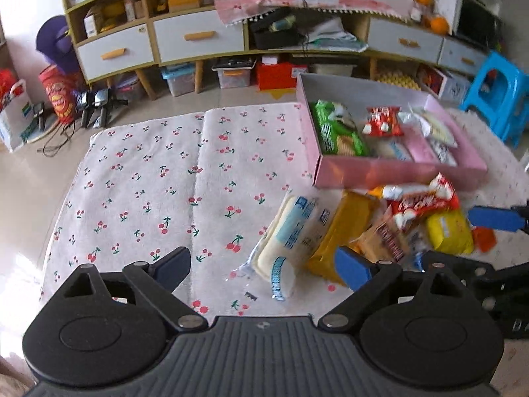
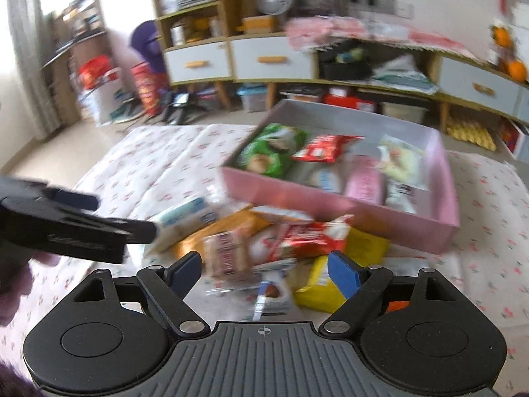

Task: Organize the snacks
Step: 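Withdraw both tools from the box back toward the snack pile, then grasp the white bread roll with left tool while right tool grasps brown biscuit pack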

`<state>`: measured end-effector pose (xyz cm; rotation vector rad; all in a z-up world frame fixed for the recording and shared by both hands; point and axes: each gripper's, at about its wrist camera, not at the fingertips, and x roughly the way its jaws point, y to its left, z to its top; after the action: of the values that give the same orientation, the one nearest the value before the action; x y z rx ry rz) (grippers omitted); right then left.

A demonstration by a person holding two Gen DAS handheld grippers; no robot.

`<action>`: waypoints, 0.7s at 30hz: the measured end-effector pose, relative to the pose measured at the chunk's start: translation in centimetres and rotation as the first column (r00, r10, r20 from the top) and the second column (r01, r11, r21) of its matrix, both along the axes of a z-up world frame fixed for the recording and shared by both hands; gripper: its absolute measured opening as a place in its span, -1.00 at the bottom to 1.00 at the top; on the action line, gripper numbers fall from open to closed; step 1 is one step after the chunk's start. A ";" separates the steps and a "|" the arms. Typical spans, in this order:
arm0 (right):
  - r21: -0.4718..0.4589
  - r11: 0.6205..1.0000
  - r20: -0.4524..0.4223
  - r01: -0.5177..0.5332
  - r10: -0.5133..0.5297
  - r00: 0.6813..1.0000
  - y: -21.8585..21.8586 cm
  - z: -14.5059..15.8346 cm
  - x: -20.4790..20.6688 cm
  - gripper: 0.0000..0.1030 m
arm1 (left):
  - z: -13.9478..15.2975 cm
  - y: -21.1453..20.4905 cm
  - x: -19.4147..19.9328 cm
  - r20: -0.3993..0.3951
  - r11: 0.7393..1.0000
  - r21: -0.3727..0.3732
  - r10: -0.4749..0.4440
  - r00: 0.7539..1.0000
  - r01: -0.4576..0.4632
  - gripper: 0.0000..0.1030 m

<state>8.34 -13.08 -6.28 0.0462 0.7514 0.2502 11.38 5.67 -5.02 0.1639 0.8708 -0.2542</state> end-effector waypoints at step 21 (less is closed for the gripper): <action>-0.079 0.995 -0.029 -0.053 0.050 0.998 3.6 -3.1 2.2 0.59 | -3.1 0.6 2.7 -0.053 0.999 -0.030 -0.039 0.998 0.038 0.41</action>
<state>10.51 -9.45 -9.37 -0.0460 0.7896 0.2687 14.08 6.29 -8.13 0.1474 0.9174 -0.3082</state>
